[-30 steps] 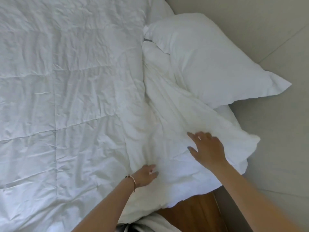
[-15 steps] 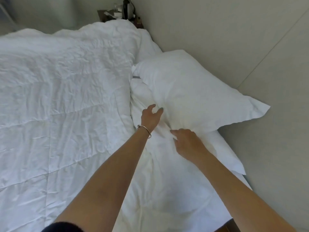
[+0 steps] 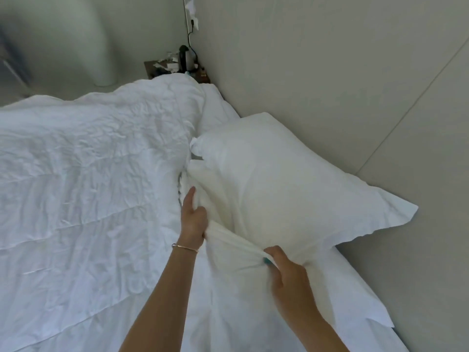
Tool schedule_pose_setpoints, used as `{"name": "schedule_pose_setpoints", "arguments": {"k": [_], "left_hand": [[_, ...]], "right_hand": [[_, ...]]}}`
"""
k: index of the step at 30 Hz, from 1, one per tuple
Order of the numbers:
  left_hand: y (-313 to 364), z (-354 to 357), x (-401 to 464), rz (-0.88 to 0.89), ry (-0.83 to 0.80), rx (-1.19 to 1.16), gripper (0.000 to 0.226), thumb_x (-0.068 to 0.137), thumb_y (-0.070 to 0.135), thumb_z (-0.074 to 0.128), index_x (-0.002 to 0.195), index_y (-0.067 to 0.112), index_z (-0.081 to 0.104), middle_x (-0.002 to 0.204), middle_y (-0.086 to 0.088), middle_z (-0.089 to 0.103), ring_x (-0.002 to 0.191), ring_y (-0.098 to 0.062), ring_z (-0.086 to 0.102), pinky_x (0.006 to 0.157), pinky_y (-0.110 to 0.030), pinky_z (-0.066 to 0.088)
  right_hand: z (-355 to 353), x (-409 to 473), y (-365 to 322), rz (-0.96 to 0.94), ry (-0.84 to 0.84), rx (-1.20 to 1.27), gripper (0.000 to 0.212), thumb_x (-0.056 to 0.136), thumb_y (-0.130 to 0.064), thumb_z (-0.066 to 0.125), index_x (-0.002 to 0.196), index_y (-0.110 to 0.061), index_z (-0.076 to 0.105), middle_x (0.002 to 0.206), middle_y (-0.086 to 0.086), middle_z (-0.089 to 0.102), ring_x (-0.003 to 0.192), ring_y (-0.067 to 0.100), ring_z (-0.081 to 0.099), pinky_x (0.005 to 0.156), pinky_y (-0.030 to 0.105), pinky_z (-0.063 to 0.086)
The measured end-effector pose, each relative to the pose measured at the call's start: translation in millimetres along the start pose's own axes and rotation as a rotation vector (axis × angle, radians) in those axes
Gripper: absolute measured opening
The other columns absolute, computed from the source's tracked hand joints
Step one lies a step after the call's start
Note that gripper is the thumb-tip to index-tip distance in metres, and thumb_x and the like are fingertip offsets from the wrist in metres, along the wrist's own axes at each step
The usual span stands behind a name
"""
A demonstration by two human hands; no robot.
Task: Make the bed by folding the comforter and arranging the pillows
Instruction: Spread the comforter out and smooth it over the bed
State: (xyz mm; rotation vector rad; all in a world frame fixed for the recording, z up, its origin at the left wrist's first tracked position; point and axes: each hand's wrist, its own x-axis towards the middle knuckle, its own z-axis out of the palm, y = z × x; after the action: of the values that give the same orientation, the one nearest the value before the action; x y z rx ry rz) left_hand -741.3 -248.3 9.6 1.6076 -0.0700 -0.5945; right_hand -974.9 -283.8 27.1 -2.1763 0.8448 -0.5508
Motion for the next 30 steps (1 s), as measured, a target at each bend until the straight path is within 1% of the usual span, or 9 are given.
{"name": "schedule_pose_setpoints", "arguments": {"k": [3,6,9,14,17,21,24,26,30], "left_hand": [[33.3,38.9,-29.2,0.367,-0.255,-0.026,0.077,0.07,0.009,0.042,0.133,0.053,0.045,0.141,0.026,0.044,0.134,-0.003,0.04,0.108,-0.028,0.04],[21.1,99.2,-53.9,0.217,-0.648,0.213,0.083,0.076,0.021,0.056,0.148,0.047,0.022,0.154,0.019,0.025,0.144,-0.007,0.016,0.117,-0.029,0.018],[-3.8,131.1,-60.5,0.112,-0.647,0.369,0.087,0.09,0.037,0.061,0.151,0.042,0.0,0.149,-0.003,0.019,0.124,-0.012,0.038,0.109,-0.029,0.029],[-38.7,132.0,-67.6,0.58,-0.647,1.008,0.066,0.093,0.06,0.031,0.15,0.047,0.002,0.161,0.016,0.006,0.146,-0.019,0.006,0.117,-0.038,0.002],[-46.5,115.1,-78.6,0.624,-0.722,0.962,0.062,0.099,0.051,0.03,0.153,0.039,0.001,0.161,0.015,0.003,0.148,-0.016,-0.001,0.119,-0.036,-0.002],[-69.2,73.6,-94.6,0.756,-0.72,1.061,0.063,0.102,0.046,0.031,0.153,0.035,-0.003,0.161,0.008,-0.014,0.148,-0.013,-0.012,0.119,-0.041,-0.004],[-106.6,40.0,-117.3,0.727,-0.766,1.267,0.07,0.099,0.051,0.036,0.151,0.041,-0.009,0.157,0.006,-0.028,0.145,-0.018,-0.026,0.117,-0.048,-0.003],[-129.9,19.1,-135.5,0.659,-0.872,1.361,0.073,0.097,0.051,0.04,0.149,0.045,-0.011,0.153,0.006,-0.037,0.142,-0.023,-0.033,0.117,-0.051,-0.001],[-162.3,-14.4,-168.0,0.533,-0.981,1.326,0.072,0.098,0.046,0.041,0.149,0.046,-0.01,0.155,0.008,-0.033,0.146,-0.021,-0.022,0.12,-0.05,0.005]], "right_hand": [[-39.6,-34.3,31.5,-0.074,0.41,-0.08,0.029,0.085,-0.025,0.04,0.107,-0.038,0.053,0.077,-0.014,0.058,0.065,-0.007,0.055,0.058,0.0,0.036],[-78.7,-73.1,79.0,0.299,0.618,-0.218,0.028,0.084,-0.036,0.038,0.109,-0.038,0.05,0.057,-0.006,0.05,0.054,0.005,0.055,0.057,0.016,0.044],[-91.2,-78.9,118.6,0.731,0.391,-0.179,0.009,0.097,-0.039,0.044,0.102,-0.038,0.051,0.071,0.01,0.062,0.068,0.031,0.056,0.071,0.045,0.05],[-95.4,-66.7,116.4,0.674,0.027,0.083,0.028,0.088,-0.05,0.061,0.108,-0.062,0.046,0.101,-0.022,0.061,0.089,0.001,0.059,0.07,0.029,0.044],[-83.5,-50.1,104.1,0.666,-0.208,-0.036,0.046,0.072,-0.066,0.07,0.108,-0.051,0.046,0.097,-0.028,0.058,0.088,0.004,0.059,0.066,0.026,0.045],[-83.9,-44.3,97.1,0.413,-0.085,-0.315,0.025,0.082,-0.066,0.051,0.087,-0.041,0.053,0.075,-0.016,0.06,0.064,0.005,0.052,0.054,0.024,0.037],[-104.5,-63.0,132.3,0.643,0.05,-0.25,0.033,0.088,-0.059,0.052,0.106,-0.033,0.061,0.102,0.001,0.069,0.084,0.024,0.059,0.068,0.031,0.045],[-105.3,-93.9,155.2,0.845,-0.135,-0.134,0.062,0.082,-0.059,0.065,0.131,-0.024,0.053,0.129,0.002,0.06,0.109,0.025,0.057,0.088,0.033,0.046],[-86.8,-153.2,170.3,0.953,-0.417,-0.191,0.08,0.07,-0.061,0.076,0.131,-0.018,0.046,0.123,0.001,0.056,0.11,0.022,0.053,0.095,0.036,0.046]]}}
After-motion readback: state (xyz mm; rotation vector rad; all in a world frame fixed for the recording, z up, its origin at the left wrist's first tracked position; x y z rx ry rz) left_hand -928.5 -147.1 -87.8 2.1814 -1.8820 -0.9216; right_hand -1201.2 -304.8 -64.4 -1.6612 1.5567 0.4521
